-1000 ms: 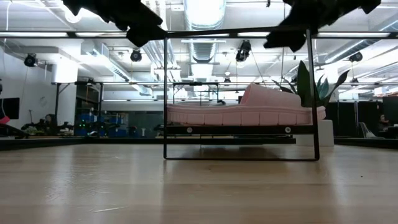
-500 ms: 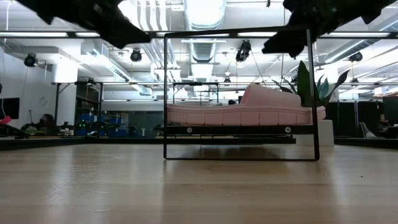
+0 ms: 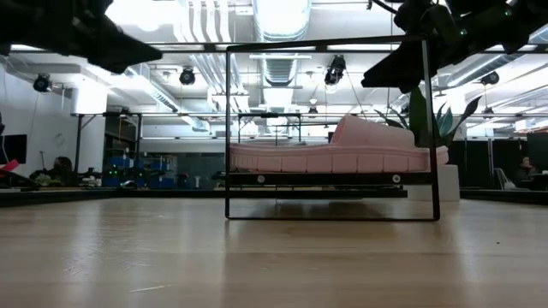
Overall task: Pick and place slides into the shelf
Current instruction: Return to home position
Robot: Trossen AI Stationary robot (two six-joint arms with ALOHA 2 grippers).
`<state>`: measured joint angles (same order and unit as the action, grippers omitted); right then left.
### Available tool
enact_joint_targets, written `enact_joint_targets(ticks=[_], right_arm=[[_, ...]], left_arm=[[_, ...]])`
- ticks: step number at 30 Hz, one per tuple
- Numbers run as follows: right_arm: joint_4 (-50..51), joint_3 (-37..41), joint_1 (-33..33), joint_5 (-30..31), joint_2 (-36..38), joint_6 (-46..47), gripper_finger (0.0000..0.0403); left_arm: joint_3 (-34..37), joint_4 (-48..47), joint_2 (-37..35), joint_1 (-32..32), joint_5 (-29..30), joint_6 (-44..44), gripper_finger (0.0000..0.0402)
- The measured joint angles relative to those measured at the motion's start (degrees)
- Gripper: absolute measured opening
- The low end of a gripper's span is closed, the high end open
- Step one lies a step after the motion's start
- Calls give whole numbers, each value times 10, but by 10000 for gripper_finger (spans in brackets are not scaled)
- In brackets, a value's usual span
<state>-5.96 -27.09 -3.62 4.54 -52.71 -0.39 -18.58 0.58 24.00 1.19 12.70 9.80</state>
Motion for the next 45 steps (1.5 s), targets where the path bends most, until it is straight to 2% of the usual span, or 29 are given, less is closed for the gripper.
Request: enact_joint_targets(ticks=[3,9,15,20,24,29,35,38,43,45], right_arm=[[0,1,0,0,0,2,135],[-8,7,0,0,0,-15,134],[-60,24,5,-2,0,-39,134],[-138,57,24,2,1,-60,125],[-171,90,40,14,27,-62,85],[-110,126,61,36,127,-77,17],[-46,175,89,17,296,-69,12],[-5,200,107,11,367,-34,12],[64,217,146,60,471,-37,12],[90,218,162,61,508,-43,12]], left_arm=[[13,-34,-45,0,2,4,13],[91,17,-140,0,18,46,13],[146,1,-225,0,19,45,13],[170,5,-216,0,23,41,13],[171,5,-211,0,24,26,13],[171,3,-216,0,24,25,13],[171,2,-213,0,26,25,13],[171,3,-212,0,26,24,13],[171,4,-216,0,26,8,13],[171,3,-218,0,26,-1,13]])
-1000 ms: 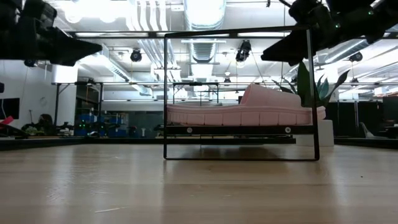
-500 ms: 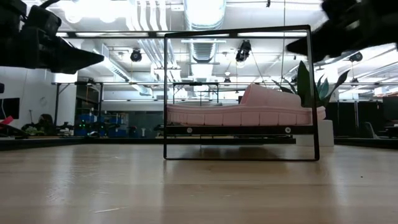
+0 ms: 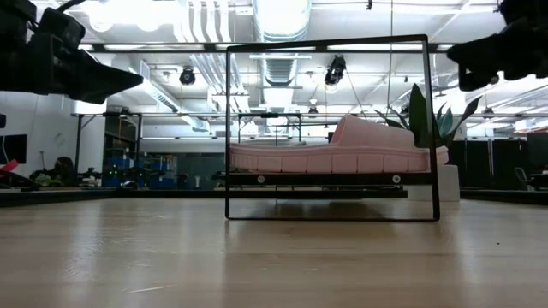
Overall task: Pick and place slides into the shelf
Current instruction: Return to home position
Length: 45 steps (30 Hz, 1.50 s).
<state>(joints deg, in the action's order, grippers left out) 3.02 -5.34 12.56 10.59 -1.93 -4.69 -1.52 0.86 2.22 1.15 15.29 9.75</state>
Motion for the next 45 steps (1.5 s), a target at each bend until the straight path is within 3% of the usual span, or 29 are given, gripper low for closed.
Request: enact_joint_targets(ticks=[6,11,16,23,28,45], right_arm=[[-9,31,28,49,8,-31,12],[-80,48,29,-10,3,-65,12],[-78,48,28,5,2,-56,12],[-77,48,28,15,2,-50,12],[-76,48,28,15,-2,-62,12],[-78,48,28,13,-1,-107,13]], left_arm=[[0,-2,-5,0,-1,-14,13],[0,-4,-6,1,-37,-25,13],[0,-4,-6,1,-47,-33,13],[-3,-5,-6,1,-133,-52,13],[-3,-7,0,1,-135,-89,13],[-3,-14,21,1,-136,-94,13]])
